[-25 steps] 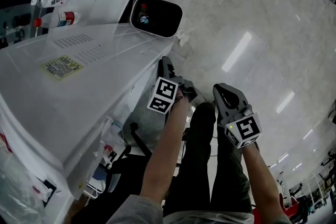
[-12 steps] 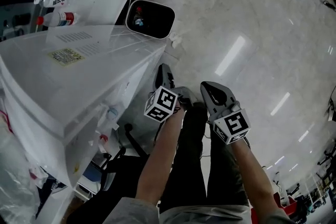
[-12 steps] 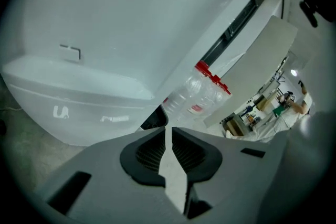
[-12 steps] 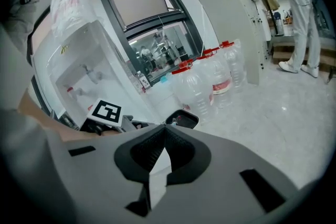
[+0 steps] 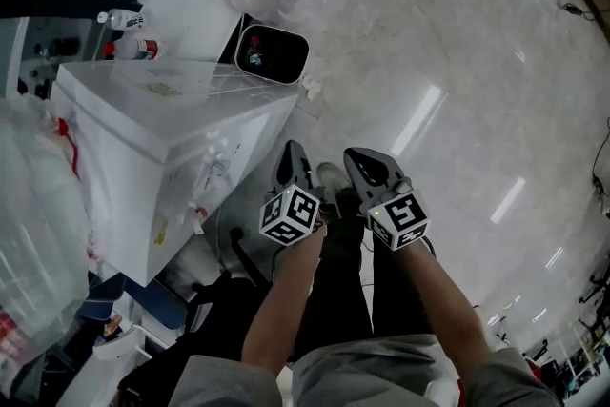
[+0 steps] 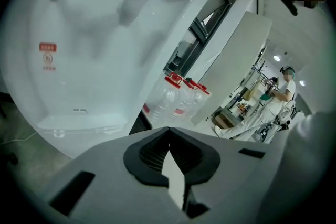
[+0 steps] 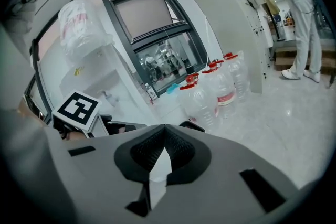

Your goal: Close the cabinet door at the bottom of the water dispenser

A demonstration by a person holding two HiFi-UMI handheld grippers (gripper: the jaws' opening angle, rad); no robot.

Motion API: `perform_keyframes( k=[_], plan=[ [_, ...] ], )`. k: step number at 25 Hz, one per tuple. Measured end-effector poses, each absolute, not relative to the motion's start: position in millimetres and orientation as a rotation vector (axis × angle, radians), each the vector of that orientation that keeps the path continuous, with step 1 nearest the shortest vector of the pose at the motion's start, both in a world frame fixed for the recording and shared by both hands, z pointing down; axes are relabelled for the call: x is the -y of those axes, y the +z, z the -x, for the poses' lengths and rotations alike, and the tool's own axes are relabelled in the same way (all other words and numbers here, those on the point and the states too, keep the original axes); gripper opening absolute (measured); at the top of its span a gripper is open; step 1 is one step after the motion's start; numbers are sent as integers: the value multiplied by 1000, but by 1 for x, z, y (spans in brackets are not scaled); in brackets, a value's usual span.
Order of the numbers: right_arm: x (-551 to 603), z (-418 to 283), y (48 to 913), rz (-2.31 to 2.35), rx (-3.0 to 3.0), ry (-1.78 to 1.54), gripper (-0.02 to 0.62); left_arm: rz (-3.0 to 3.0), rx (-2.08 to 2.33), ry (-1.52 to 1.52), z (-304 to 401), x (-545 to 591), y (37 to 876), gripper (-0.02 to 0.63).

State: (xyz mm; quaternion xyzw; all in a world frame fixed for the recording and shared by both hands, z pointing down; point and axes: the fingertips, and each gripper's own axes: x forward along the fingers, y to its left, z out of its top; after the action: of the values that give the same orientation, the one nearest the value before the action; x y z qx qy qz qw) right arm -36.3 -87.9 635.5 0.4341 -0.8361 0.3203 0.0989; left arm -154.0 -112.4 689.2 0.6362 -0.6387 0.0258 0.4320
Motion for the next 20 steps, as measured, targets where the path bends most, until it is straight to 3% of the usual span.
perform_keyframes(
  k=[10, 20],
  plan=[
    [82, 30, 516, -1252, 2610, 897, 8, -1829, 1605, -30, 119, 103, 534, 8],
    [77, -8, 401, -1292, 2697, 788, 8, -2114, 1652, 87, 97, 89, 397, 8]
  ],
)
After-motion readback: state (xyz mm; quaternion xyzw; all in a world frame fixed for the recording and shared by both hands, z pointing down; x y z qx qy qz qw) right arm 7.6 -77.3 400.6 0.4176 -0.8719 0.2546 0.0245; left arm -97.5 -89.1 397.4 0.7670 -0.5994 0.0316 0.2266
